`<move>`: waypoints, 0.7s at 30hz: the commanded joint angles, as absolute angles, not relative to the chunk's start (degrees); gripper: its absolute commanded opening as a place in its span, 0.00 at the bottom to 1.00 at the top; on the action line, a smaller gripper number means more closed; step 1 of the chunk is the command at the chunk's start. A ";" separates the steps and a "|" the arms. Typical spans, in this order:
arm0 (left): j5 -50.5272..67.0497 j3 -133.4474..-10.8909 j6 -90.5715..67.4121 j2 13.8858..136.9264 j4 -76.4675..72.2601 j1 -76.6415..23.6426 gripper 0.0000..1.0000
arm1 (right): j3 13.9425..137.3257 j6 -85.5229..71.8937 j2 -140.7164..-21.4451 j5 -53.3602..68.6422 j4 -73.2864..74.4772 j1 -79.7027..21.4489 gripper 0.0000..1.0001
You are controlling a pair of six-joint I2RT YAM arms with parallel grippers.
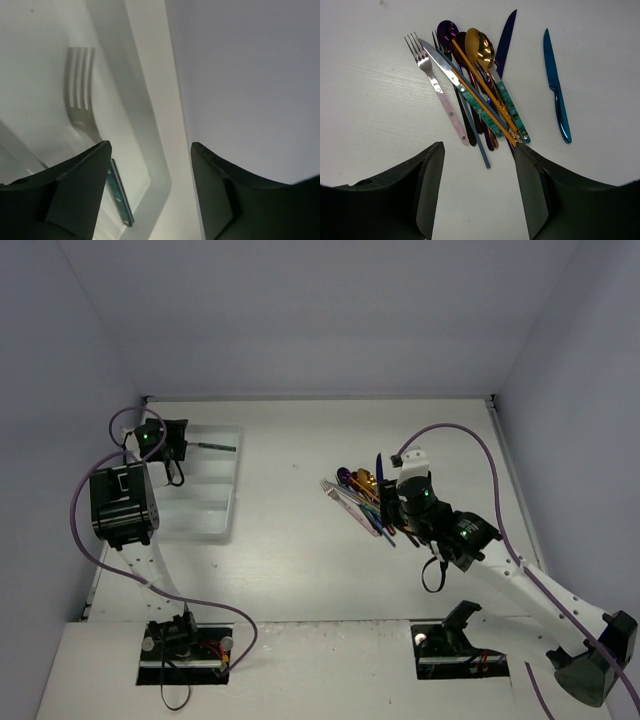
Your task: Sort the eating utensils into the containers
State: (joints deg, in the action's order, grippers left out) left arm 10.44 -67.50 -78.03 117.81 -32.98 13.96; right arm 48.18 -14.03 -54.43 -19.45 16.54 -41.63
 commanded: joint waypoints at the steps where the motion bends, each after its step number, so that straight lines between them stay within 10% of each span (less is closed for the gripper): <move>1: 10.12 -66.69 -78.21 108.41 -35.51 14.15 0.69 | 48.87 -14.67 -55.97 -21.53 14.33 -41.22 0.56; 5: 10.09 -65.90 -76.64 104.47 -30.84 14.15 0.82 | 48.89 -14.94 -56.19 -21.41 14.41 -41.08 0.56; 21: 15.02 -65.58 -50.20 80.04 11.53 -3.51 0.83 | 52.90 -15.14 -76.80 -7.67 14.35 -36.65 0.35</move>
State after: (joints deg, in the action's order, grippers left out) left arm 16.55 -63.57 -65.07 88.10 -7.01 5.31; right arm 48.81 -16.07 -70.99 -14.47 15.93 -36.73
